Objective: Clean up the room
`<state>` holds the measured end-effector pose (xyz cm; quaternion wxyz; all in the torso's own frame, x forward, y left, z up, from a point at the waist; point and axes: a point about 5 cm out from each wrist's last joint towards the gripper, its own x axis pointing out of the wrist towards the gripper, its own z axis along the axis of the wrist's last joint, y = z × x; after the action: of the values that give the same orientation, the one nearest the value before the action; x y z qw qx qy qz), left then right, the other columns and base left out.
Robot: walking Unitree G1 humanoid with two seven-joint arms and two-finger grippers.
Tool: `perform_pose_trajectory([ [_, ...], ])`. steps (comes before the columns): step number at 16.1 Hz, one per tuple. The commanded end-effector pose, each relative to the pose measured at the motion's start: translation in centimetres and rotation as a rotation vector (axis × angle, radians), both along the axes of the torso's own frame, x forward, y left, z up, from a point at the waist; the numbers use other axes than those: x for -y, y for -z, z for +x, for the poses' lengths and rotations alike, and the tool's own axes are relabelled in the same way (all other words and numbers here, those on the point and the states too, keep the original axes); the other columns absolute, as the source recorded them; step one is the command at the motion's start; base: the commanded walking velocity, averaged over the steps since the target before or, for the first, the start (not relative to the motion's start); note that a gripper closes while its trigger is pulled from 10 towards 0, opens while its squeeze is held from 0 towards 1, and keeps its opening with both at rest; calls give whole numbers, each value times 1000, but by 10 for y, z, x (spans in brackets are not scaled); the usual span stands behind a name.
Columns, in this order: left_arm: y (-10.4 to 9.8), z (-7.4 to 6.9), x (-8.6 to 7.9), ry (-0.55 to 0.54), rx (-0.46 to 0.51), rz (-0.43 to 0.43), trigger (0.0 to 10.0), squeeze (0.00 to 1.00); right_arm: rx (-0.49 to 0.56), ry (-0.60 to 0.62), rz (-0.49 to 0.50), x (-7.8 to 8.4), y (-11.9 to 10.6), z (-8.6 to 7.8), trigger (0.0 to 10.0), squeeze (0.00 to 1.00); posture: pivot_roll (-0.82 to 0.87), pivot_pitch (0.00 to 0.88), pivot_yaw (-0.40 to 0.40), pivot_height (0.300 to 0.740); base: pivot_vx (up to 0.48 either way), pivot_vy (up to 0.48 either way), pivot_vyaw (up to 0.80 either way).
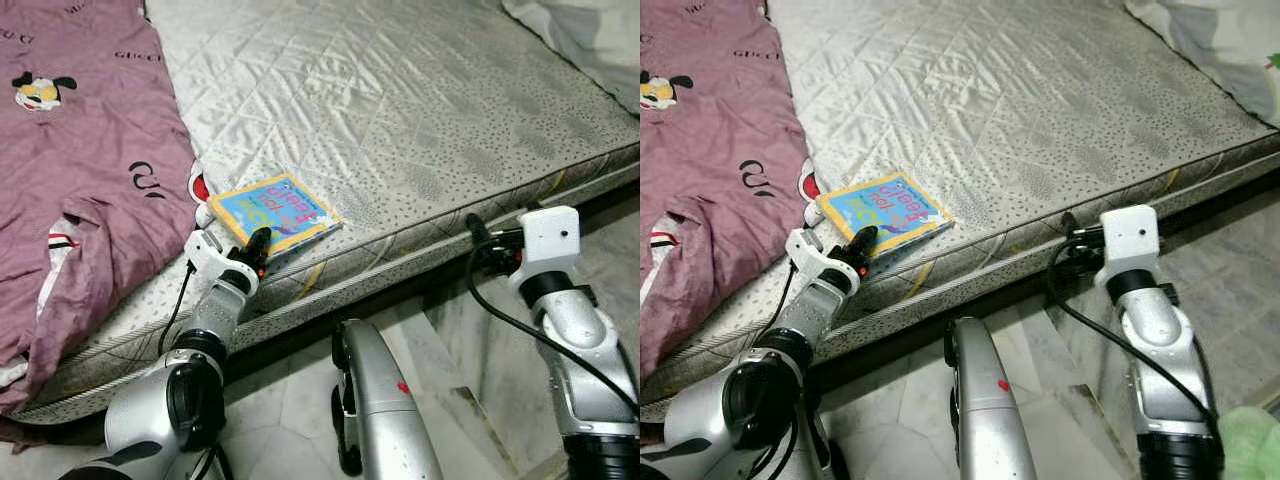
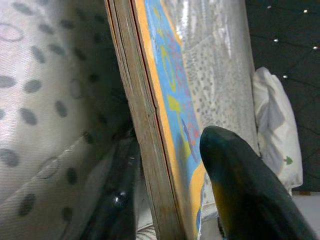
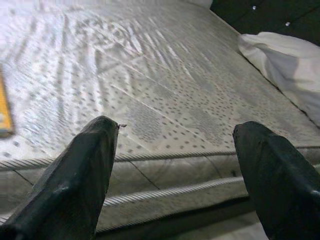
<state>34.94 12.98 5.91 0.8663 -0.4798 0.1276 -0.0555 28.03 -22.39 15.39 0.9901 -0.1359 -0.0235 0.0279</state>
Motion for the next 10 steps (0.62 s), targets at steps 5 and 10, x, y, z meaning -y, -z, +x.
perform_pose_trajectory([
  [5,-5,3,1,9,12,1,0,0,-58,-99,69,-14,13,0,10000,0,-274,86,-49,533,0,0,0],
  [10,-6,5,-2,4,12,19,0,0,-56,-109,83,-18,15,3,10000,0,-267,78,-37,533,0,0,0],
])
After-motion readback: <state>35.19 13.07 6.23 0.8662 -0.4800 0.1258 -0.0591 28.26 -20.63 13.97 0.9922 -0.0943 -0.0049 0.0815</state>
